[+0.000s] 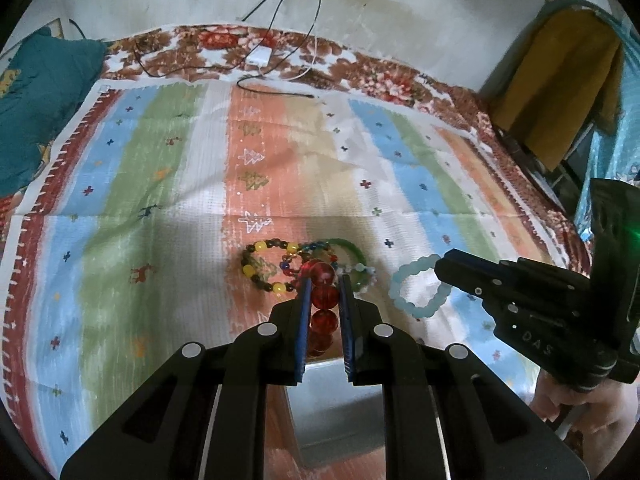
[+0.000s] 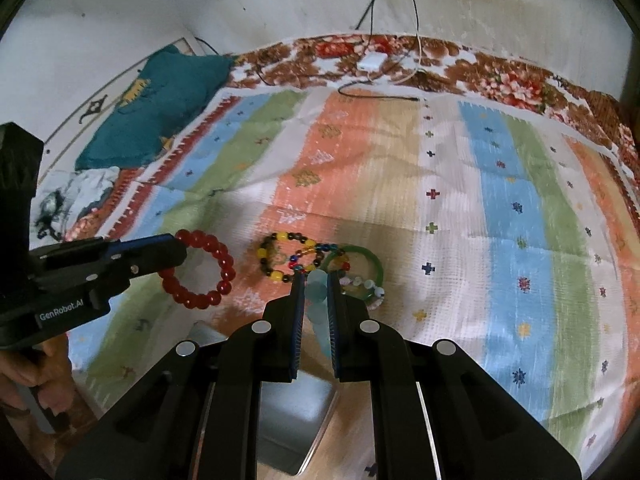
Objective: Organize jewelry
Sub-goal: 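Lift the red bracelet with the left gripper while the right gripper lifts the light blue bracelet toward the tin, then lower both bracelets into the silver tin and open both grippers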
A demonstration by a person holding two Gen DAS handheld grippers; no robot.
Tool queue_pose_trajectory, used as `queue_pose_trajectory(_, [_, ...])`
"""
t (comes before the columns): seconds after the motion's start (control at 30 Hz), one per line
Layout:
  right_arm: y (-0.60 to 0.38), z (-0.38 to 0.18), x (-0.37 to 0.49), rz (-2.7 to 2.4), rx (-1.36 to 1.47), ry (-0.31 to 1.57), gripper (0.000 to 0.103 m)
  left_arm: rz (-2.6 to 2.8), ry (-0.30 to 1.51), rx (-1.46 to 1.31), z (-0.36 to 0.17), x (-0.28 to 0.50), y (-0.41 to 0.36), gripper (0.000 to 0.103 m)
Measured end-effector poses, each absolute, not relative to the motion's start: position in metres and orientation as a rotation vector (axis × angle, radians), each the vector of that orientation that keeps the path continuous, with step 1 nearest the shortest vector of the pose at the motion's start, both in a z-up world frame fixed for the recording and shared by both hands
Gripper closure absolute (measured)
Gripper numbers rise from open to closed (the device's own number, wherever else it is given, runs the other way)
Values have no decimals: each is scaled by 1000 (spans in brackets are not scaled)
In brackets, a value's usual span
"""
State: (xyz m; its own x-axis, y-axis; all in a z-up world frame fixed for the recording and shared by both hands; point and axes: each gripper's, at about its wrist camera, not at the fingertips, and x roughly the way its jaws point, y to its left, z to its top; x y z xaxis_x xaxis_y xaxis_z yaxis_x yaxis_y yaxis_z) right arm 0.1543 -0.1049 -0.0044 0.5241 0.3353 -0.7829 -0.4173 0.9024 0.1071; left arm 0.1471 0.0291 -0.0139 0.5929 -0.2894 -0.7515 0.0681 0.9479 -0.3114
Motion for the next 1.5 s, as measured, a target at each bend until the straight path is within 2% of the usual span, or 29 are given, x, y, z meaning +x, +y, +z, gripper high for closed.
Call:
queue_pose_trajectory(0.47, [-101,12,110,522,-89,875,91,-253,879,-280,-4,104,21,90])
queue_pose_trajectory(0.9, [-97,-3,92,547,-82,940,91,-253,920,-277,-15,90,15,89])
queue_pose_trajectory(0.97, [-98,-7,94,536,-76,954,89,-233,915,-275,-14,90,17,84])
queue_pose_trajectory(1.03, [-102,-7,96,503,-82,946,81,-219,908,-276,-14,90,19,77])
queue_pose_trajectory(1.07, [-104,-7,98,490,-81,944,72,-210,908,-277,-14,92,21,73])
queue_pose_trajectory(1.23, [-109,-12,107,460,-76,953,68,-180,921,-280,-18,98,27,65])
queue_pose_trajectory(1.33, [-109,-14,111,445,-75,952,62,-155,924,-274,-21,103,29,55])
queue_pose_trajectory(1.5, [-112,-18,119,411,-82,956,53,-125,941,-254,-27,112,30,49])
